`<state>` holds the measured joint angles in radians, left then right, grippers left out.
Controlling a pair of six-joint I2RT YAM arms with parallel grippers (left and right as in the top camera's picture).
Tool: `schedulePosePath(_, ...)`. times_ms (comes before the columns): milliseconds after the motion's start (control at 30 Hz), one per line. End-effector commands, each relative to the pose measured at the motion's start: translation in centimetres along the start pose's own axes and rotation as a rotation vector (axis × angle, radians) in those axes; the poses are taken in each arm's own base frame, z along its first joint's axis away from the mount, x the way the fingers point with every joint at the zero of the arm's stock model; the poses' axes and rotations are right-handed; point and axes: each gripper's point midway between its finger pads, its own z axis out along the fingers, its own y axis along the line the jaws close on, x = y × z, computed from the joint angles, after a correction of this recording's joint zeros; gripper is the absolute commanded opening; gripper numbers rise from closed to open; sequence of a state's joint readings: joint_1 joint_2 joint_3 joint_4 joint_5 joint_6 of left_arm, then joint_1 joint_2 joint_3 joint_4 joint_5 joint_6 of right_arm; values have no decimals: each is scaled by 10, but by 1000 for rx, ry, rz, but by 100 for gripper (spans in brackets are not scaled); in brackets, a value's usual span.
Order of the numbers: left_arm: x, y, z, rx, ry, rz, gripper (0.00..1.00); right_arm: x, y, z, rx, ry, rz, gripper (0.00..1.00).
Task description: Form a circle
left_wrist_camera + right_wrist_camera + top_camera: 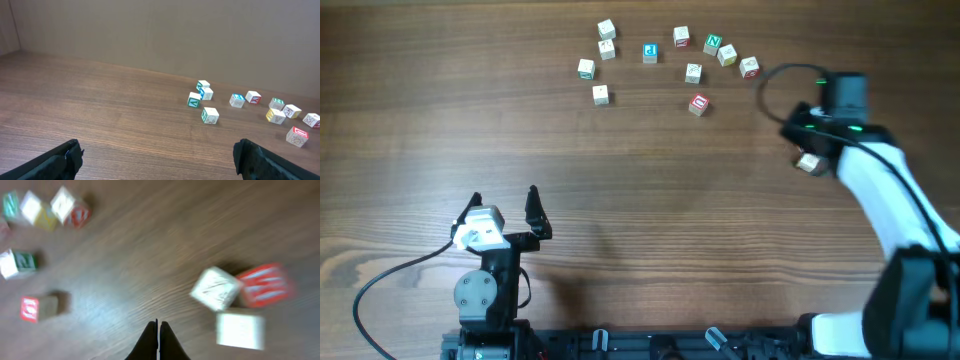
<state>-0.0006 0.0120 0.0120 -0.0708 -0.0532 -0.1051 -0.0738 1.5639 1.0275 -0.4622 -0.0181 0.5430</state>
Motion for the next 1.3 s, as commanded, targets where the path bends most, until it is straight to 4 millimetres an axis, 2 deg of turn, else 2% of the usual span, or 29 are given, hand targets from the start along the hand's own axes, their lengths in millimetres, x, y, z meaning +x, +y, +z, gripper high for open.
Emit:
schedulePosePath(0,1,0,0,6,-3,22,100,-27,-18,-31,-48,-48,45,4)
schedulePosePath(167,1,0,0,6,-3,22,100,-33,-65,-30,-4,-33,151,4)
schedulePosePath(367,1,0,0,6,-3,22,100,-36,-91,-29,42,-48,162,4)
schedulePosePath(433,1,0,0,6,-3,22,100,-28,-96,-23,59,-27,170,4)
schedulePosePath(533,1,0,0,6,-3,22,100,-6,-105,-8,84,39,236,4)
schedulePosePath(633,1,0,0,6,-3,22,100,16,-106,6,65,102,267,4)
schedulePosePath(700,1,0,0,6,-3,22,100,20,-107,7,63,112,271,4)
schedulePosePath(933,1,0,0,6,-3,22,100,11,-108,8,67,71,269,4)
schedulePosePath(1133,1,0,0,6,-3,22,100,18,-95,7,-8,114,213,4)
schedulePosePath(1267,1,0,0,6,-3,22,100,28,-93,5,-16,158,224,4)
